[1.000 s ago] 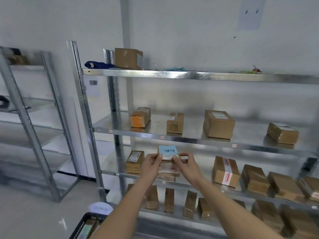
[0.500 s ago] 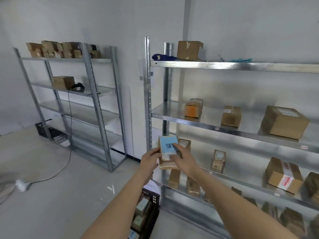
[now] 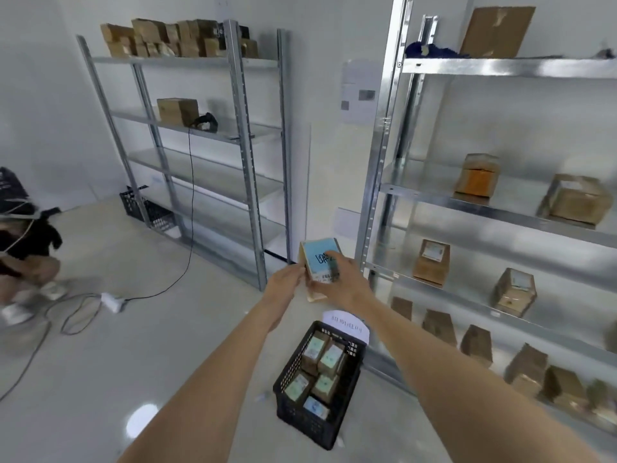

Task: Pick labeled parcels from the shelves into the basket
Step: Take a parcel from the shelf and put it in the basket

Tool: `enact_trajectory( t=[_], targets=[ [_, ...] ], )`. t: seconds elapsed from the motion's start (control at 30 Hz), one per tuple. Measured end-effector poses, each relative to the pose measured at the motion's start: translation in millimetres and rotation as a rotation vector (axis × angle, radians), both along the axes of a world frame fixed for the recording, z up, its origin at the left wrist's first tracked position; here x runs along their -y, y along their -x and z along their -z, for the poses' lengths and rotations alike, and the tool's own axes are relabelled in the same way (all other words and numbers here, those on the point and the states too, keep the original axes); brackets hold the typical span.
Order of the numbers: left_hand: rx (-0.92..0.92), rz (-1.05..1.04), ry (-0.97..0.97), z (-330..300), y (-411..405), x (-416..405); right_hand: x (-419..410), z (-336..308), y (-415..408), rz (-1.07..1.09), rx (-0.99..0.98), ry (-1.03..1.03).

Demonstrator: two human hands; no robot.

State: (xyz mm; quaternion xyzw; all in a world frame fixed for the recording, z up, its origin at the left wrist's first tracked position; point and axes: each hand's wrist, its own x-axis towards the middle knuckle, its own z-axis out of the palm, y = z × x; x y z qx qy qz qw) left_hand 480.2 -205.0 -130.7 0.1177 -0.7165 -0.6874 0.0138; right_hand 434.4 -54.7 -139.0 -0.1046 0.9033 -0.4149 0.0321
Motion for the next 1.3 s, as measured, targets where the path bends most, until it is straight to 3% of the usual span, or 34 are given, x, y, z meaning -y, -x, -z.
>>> enact_trajectory(
  t=[0.13, 0.33, 0.5, 0.73, 1.0, 1.3],
  targets=[
    [-0.029, 0.02, 0.177, 33, 38, 46, 36, 27, 39, -0.006, 0.044, -0.031],
    [0.095, 0.076, 0.401, 102, 140, 94, 58, 90, 139, 0.013, 0.125, -0.049],
    [0.215, 0.163, 0.52, 177, 246, 106, 62, 171, 237, 0.094, 0.242, 0.036],
    [0.319, 0.408, 0.678, 294, 365, 101, 58, 302, 327, 0.161, 0.408, -0.051],
    [0.422, 0.597, 0.756, 469, 437, 117, 62, 478, 357, 0.307, 0.61, -0.043],
    [0.502, 0.751, 0.832, 692, 470, 160, 113, 720, 329, 0.461, 0.789, 0.02]
  ],
)
